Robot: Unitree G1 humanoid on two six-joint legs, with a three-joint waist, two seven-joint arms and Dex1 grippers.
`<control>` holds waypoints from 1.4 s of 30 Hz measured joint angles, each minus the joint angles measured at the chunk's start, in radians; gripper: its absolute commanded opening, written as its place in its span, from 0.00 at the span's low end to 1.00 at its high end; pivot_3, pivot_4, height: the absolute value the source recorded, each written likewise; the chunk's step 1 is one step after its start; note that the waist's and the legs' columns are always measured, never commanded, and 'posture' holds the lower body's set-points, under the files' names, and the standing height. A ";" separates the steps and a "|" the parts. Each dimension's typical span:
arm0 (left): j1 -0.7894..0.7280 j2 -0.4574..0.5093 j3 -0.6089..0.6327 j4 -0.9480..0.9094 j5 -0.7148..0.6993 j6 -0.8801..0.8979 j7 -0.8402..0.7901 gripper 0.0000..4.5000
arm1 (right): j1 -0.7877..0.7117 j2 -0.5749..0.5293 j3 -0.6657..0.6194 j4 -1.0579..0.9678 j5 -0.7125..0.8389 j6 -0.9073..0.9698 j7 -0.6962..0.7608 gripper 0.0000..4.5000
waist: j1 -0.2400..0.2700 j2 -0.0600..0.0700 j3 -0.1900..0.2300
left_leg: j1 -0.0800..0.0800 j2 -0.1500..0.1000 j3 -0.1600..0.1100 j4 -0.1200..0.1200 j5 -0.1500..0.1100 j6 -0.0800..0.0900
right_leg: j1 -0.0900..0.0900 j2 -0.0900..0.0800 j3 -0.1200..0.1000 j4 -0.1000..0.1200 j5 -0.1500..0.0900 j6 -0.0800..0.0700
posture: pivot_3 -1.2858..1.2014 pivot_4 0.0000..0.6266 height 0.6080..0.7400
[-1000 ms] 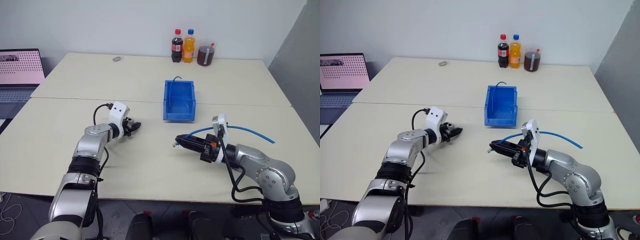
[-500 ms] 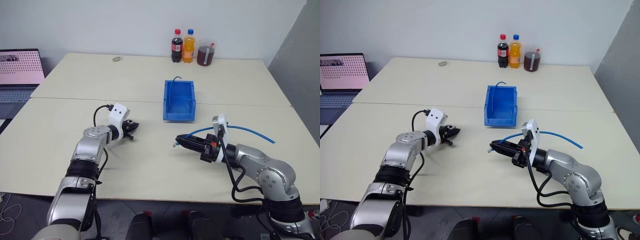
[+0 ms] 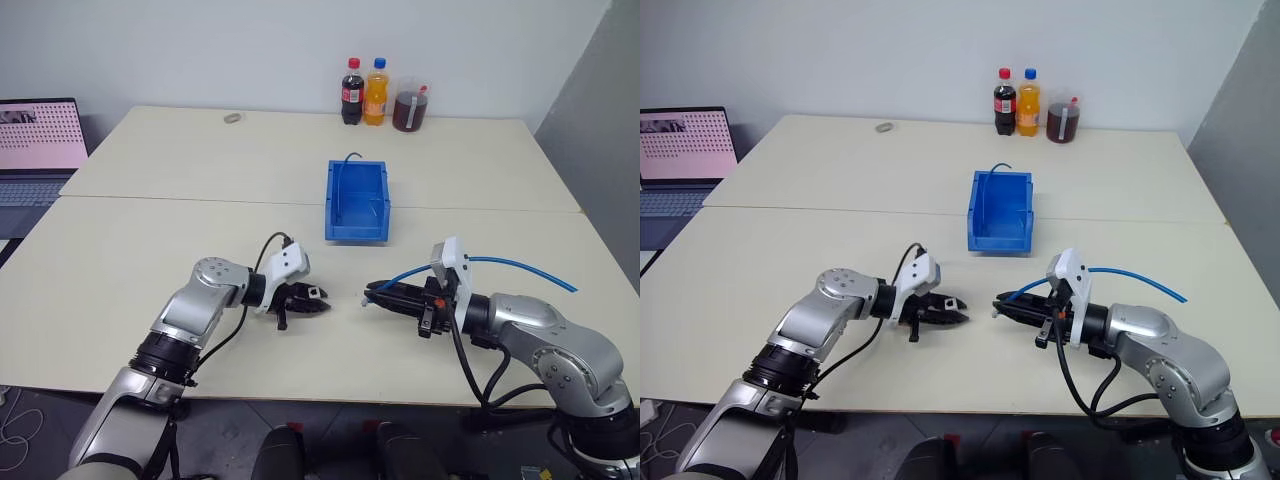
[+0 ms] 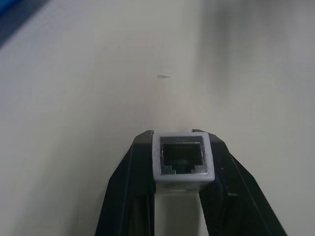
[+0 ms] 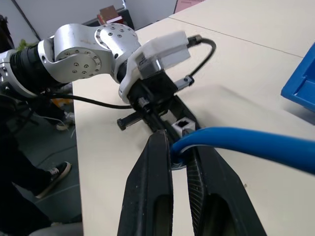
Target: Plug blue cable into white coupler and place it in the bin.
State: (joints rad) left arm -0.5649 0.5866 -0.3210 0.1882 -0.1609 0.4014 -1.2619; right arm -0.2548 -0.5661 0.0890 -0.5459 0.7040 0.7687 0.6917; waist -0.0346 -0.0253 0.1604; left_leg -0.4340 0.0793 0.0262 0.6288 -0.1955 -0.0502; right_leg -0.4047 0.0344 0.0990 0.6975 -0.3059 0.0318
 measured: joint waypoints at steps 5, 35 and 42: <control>-0.031 -0.005 -0.054 0.037 0.065 -0.108 -0.035 0.18 | -0.003 -0.010 0.047 0.001 -0.068 -0.046 0.013 0.02 | 0.002 0.000 0.000 | 0.000 0.000 0.000 0.000 0.000 0.000 | 0.000 0.000 0.000 0.000 0.000 0.000 | 0.52 0.24 1.00; -0.052 -0.042 -0.065 0.097 0.091 -0.197 -0.079 0.18 | -0.251 0.162 0.347 0.367 -0.486 -0.270 0.118 0.02 | 0.003 0.000 0.000 | 0.001 0.000 0.000 0.001 0.000 0.000 | 0.000 0.000 0.000 0.001 0.000 0.000 | 0.52 0.24 1.00; -0.052 -0.040 -0.065 0.098 0.093 -0.197 -0.080 0.18 | -0.257 0.161 0.368 0.368 -0.517 -0.281 0.149 0.02 | 0.003 0.000 -0.001 | 0.001 0.000 0.000 0.001 0.000 0.000 | 0.000 0.000 0.000 0.001 0.000 0.000 | 0.52 0.24 1.00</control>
State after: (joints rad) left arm -0.6166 0.5466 -0.3855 0.2862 -0.0677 0.2044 -1.3415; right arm -0.5121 -0.4051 0.4574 -0.1777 0.1870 0.4881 0.8406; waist -0.0320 -0.0250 0.1596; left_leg -0.4331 0.0793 0.0265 0.6296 -0.1955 -0.0501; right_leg -0.4042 0.0344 0.0990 0.6983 -0.3058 0.0315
